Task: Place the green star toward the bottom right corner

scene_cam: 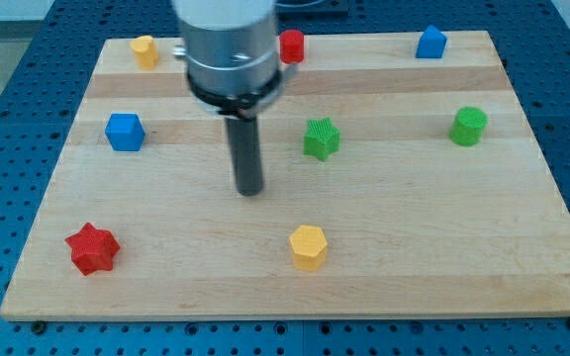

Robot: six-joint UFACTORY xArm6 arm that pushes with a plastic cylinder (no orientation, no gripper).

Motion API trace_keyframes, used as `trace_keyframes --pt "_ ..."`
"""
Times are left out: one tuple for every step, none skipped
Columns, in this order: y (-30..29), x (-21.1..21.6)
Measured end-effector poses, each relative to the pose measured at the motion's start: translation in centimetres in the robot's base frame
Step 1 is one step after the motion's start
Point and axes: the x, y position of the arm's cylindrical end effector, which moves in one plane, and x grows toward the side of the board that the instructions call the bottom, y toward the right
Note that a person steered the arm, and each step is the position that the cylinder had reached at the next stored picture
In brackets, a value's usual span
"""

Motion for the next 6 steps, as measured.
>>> trace_keyframes --pt "-2.3 -2.8" --pt "-2.1 -5.4" --pt "0.9 -6.2" --pt "5.0 -6.7" --pt "7.8 -6.9" --pt "10.3 -6.9"
